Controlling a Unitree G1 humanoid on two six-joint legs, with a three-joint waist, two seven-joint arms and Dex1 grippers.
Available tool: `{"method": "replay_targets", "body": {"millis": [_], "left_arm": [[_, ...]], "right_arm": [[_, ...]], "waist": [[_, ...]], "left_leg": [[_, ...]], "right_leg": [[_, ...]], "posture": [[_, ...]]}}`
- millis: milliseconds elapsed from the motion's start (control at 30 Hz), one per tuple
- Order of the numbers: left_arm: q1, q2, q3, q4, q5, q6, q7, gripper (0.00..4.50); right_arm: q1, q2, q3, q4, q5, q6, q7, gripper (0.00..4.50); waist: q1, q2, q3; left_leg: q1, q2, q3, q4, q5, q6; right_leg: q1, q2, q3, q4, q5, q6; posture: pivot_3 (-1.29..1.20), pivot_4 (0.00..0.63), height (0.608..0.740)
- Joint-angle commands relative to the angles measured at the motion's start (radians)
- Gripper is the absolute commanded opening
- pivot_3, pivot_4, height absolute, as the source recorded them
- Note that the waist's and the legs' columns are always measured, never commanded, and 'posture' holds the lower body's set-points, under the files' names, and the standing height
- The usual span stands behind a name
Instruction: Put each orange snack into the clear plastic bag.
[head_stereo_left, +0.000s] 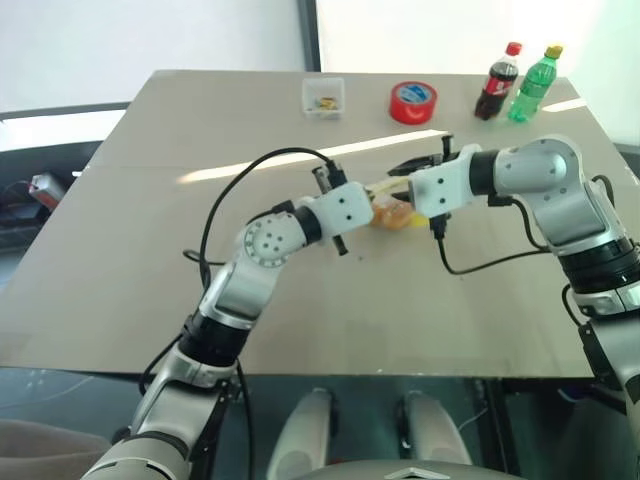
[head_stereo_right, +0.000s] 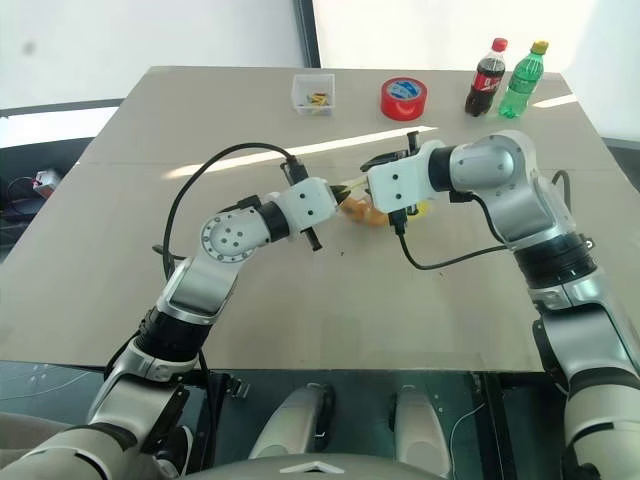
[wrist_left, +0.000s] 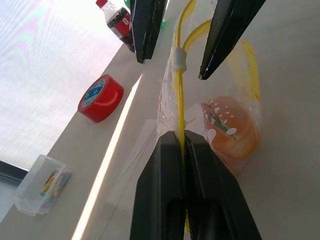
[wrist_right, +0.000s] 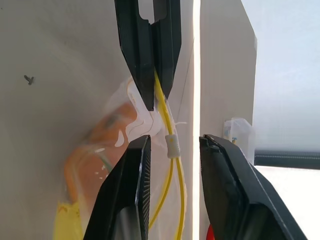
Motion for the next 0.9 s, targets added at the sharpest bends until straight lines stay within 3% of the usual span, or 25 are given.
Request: {"method": "replay_targets", "body": {"millis": [33,267,367,400,900], "left_arm": [[-0.010,-0.002,0.004,-0.041,-0.003,-0.010,0.003,0.00],[-0.007,-0.001,0.006,-0.048,-0.004,-0.004,0.003,0.00],[-0.008,-0.002,0.006,-0.047,-0.004,-0.004,0.003,0.00],[-0.008,-0.002,0.005,-0.046,-0.004,-0.005,0.003,0.00],[0.002,0.029,0.013,-0.019,0.026,-0.019,0.015,0.00]], "right_arm": [[-0.031,-0.008,-0.017,-0.013,0.004,-0.017,-0.010,1.55],[-0.034,-0.008,-0.017,-0.013,0.003,-0.020,-0.009,1.55],[-0.035,-0.007,-0.019,-0.019,0.007,-0.019,-0.007,0.14],[-0.035,-0.006,-0.020,-0.022,0.008,-0.018,-0.007,0.05],[-0.023,-0.040,-0.042,-0.010,-0.001,-0.002,-0.015,0.05]], "waist": [[0.000,0.000,0.000],[0.000,0.000,0.000],[0.000,0.000,0.000],[0.000,0.000,0.000],[0.000,0.000,0.000]], "left_leg": [[0.000,0.000,0.000,0.000,0.000,0.000],[0.000,0.000,0.000,0.000,0.000,0.000],[0.000,0.000,0.000,0.000,0.000,0.000],[0.000,0.000,0.000,0.000,0.000,0.000],[0.000,0.000,0.000,0.000,0.000,0.000]], "right_leg": [[0.000,0.000,0.000,0.000,0.000,0.000],[0.000,0.000,0.000,0.000,0.000,0.000],[0.000,0.000,0.000,0.000,0.000,0.000],[0.000,0.000,0.000,0.000,0.000,0.000],[0.000,0.000,0.000,0.000,0.000,0.000]], "posture": [[0.00,0.150,0.740],[0.00,0.150,0.740],[0.00,0.150,0.740],[0.00,0.150,0.740],[0.00,0.150,0.740]]}}
